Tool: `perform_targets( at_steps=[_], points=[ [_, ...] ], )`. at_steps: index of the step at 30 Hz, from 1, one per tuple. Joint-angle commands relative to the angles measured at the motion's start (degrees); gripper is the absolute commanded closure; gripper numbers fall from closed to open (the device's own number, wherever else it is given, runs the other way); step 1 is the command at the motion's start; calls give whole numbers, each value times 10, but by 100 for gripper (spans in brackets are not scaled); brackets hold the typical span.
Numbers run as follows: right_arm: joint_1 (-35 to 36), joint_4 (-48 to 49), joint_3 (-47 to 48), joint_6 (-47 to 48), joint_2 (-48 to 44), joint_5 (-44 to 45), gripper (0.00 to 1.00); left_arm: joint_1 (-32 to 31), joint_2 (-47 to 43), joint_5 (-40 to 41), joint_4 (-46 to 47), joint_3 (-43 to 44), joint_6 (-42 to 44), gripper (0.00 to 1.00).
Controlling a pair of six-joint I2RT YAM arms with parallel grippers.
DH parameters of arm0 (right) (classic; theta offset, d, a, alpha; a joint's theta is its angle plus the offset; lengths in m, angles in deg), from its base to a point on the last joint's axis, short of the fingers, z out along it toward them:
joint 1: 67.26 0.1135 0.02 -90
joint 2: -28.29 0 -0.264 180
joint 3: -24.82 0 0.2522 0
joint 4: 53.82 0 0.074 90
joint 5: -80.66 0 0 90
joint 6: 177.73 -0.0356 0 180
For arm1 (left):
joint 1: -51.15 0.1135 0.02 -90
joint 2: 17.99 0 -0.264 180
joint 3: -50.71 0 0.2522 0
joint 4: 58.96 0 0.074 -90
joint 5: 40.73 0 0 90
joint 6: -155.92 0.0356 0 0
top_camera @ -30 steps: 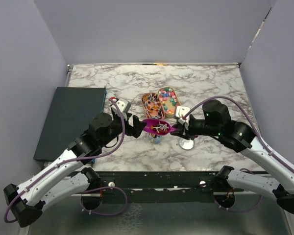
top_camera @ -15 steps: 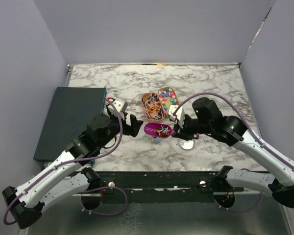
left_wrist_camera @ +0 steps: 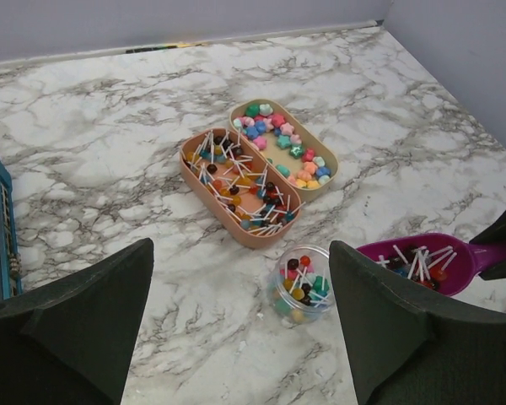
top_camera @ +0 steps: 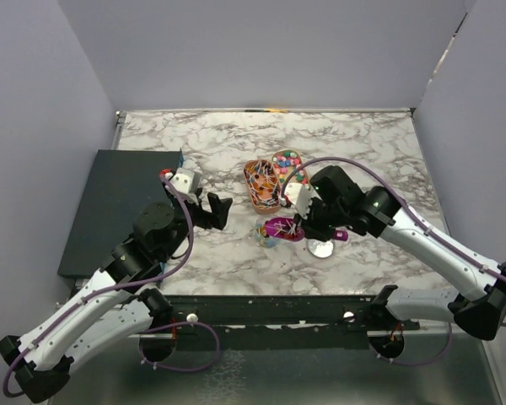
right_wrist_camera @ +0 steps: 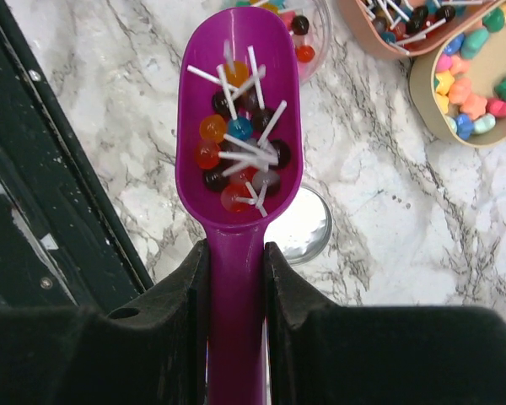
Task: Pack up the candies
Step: Place the fake candies in the packing bottle.
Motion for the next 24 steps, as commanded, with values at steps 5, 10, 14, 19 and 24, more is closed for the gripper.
perform_targets(
  at_steps=[5,10,14,19,24],
  points=[
    [4,-43,46,-2,61,65,99,4,-18,28,-7,0,5,14],
    [5,-52,62,-1,89,81,99,5,-27,35,-13,0,12,14],
    [11,-61,75,-2,110,105,100,4,-31,36,-15,0,16,14],
    [22,-82,96,-1,139,142,99,5,-38,39,-16,1,19,14],
    [35,-101,118,1,160,167,99,5,-43,42,-18,1,20,14]
  ],
)
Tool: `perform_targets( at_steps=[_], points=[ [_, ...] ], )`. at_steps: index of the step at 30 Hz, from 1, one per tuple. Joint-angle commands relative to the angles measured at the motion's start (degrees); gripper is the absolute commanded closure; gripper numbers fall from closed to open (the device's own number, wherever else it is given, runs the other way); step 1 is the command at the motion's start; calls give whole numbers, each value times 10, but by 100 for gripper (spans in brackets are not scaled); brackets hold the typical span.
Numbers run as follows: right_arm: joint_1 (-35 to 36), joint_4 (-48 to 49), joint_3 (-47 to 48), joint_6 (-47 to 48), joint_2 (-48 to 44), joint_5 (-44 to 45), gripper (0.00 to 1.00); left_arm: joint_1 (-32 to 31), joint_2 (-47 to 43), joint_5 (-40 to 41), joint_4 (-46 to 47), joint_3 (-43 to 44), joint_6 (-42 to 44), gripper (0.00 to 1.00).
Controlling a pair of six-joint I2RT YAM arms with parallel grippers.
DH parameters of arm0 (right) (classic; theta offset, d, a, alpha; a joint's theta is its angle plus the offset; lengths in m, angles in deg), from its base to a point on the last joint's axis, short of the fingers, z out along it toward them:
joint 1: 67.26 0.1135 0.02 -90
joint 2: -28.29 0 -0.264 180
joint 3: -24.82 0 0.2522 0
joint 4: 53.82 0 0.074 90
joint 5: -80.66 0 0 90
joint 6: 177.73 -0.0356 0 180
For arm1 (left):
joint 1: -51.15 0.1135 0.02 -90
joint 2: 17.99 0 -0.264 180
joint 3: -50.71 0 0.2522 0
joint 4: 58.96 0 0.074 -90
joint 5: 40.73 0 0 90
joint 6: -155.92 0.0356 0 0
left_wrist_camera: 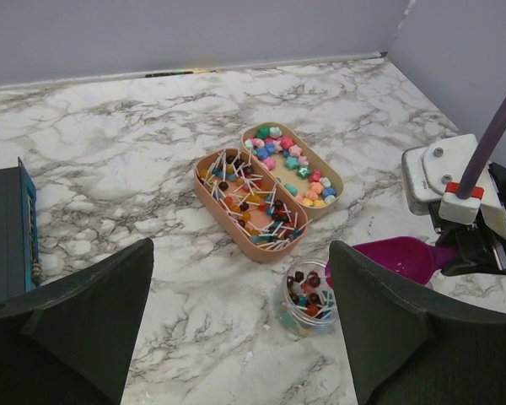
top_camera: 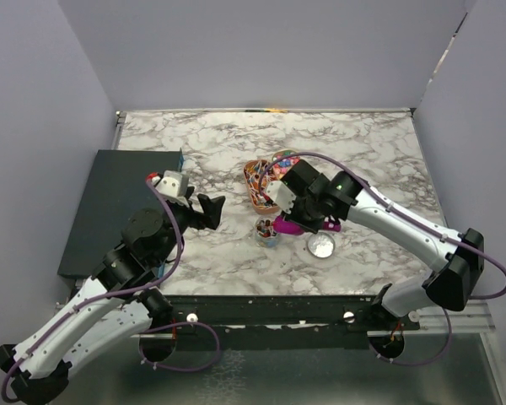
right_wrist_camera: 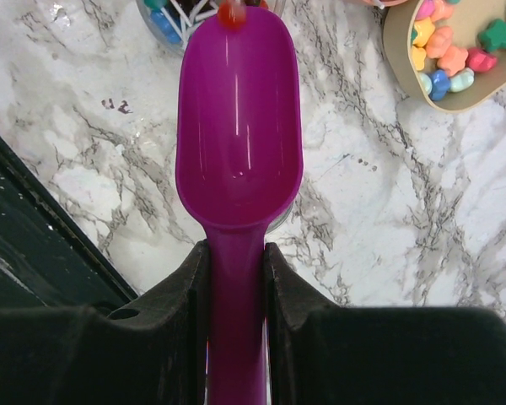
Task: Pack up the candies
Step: Place the fake candies in the packing bottle, then place the spatula at the center of the board.
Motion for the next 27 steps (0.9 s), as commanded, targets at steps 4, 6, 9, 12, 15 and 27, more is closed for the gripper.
perform_targets(
  at_steps=[4,6,9,12,15,27],
  points=[
    [29,-53,41,-4,25,87,99,3,-11,16,-16,0,10,14],
    [38,-66,49,-8,33,110,99,3,-13,16,-16,0,10,14],
    [46,-77,63,-11,37,124,99,2,-14,16,-16,0,11,14],
    [48,-69,68,-10,28,129,100,3,-15,17,-17,0,12,14],
    [47,-64,73,-21,19,136,99,3,-18,18,-17,0,11,14],
    [4,77,-10,-95,-73,232,99,3,-19,18,-17,1,11,15]
  ],
)
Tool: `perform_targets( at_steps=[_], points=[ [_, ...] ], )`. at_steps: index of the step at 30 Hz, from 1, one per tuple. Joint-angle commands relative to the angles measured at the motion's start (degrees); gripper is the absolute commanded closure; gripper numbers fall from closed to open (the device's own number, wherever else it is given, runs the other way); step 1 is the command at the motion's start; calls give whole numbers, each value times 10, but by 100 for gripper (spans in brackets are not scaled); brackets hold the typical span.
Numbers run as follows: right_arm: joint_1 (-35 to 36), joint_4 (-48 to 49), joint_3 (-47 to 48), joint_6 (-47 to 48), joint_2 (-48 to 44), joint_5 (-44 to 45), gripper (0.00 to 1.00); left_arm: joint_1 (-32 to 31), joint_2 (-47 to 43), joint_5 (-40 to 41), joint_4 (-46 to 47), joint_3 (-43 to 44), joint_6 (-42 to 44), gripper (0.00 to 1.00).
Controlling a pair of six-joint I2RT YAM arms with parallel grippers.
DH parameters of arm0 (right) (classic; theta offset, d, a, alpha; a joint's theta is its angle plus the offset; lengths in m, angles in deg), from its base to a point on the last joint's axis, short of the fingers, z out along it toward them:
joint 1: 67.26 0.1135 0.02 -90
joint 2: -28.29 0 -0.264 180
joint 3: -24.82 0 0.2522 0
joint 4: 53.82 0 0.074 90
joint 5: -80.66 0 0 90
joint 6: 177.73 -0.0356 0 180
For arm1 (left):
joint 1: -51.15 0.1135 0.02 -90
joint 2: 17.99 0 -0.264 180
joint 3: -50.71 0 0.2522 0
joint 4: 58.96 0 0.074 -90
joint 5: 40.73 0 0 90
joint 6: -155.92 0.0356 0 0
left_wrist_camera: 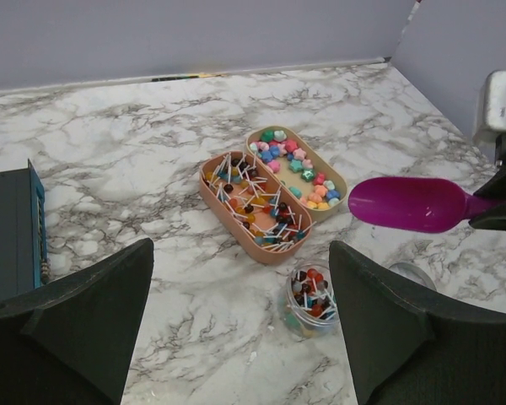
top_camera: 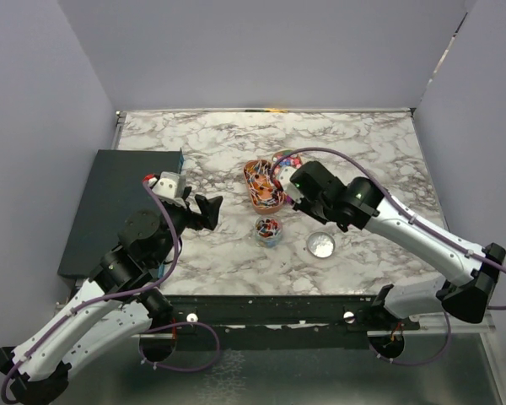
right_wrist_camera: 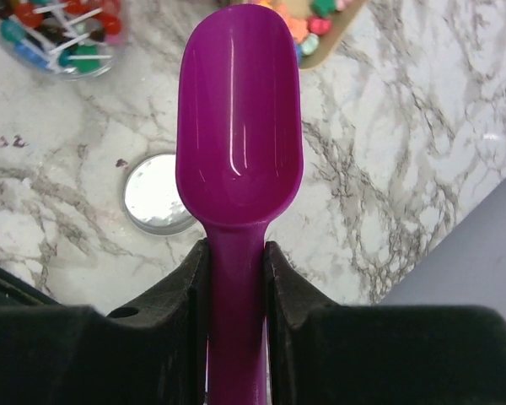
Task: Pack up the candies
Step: Place the spatula at the center of the board.
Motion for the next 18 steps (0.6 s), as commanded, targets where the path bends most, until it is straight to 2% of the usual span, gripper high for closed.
perform_targets(
  at_steps=[1,4,12,18],
  points=[
    [-42,89,-36,-52,-31,57,99,2,-5,11,-10,0,6,14],
    [-78,150,-63,-93,-42,77,99,3,-7,11,-9,0,5,14],
    [-216,296,-138,-224,-55,49,99,2,-7,9,-9,1,6,15],
    [-310,356,-160,-275,-6,-49,99,2,-8,11,-9,-1,7,14]
  ],
)
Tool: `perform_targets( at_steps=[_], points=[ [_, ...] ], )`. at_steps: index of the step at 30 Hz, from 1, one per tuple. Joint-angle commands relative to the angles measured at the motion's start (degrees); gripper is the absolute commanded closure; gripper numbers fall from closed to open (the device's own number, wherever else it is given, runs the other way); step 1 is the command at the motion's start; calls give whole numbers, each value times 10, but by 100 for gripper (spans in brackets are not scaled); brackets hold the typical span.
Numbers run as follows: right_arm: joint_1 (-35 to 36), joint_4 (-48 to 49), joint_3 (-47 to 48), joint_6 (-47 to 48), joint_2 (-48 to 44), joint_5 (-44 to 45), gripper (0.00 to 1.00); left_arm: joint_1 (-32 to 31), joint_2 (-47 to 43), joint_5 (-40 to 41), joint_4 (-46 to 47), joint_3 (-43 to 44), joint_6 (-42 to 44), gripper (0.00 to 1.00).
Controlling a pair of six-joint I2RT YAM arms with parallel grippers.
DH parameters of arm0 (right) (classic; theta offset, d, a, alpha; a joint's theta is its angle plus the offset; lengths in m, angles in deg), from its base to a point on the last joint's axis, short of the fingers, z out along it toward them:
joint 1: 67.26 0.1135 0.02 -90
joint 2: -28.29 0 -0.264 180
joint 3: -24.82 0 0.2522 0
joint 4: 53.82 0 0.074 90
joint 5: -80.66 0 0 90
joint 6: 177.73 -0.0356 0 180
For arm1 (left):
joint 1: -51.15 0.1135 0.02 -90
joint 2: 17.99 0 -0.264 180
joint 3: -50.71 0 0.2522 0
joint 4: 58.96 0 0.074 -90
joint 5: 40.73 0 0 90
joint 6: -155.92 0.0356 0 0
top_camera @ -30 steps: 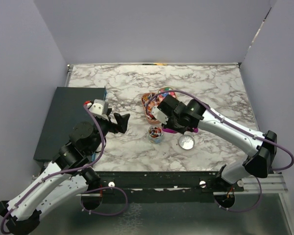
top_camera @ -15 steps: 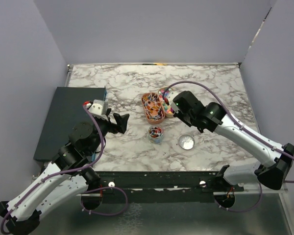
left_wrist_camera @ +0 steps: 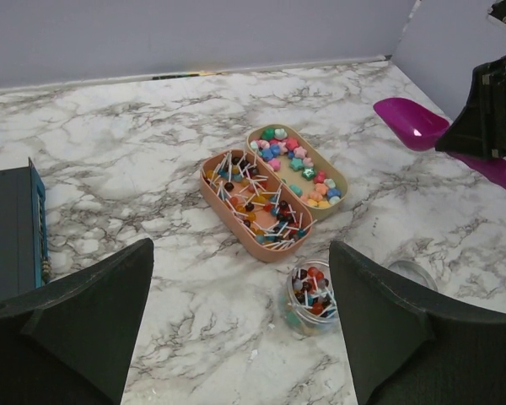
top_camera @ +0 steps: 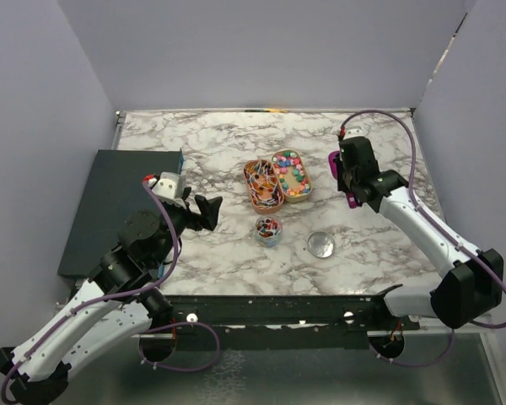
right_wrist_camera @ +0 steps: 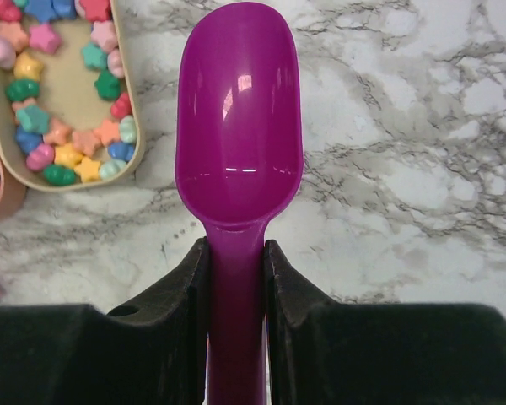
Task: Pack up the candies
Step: Place the spatula at the center of the board.
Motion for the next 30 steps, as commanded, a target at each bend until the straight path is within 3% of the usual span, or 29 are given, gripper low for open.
perform_targets(
  at_steps=[1,10,23,30],
  points=[
    [-58,90,-17,-68,38,-87,99,3,-7,11,-5,0,7,14],
    [-139,176,-41,-119,113,-151,99,2,-12,19,-6,-2,10,14],
    [-170,237,-46,-149,228,-154,99,2,-10,22,-7,-2,12,14],
    [-170,251,-61,-154,239,-136,76,3,-6,25,-6,-2,13,15]
  ],
)
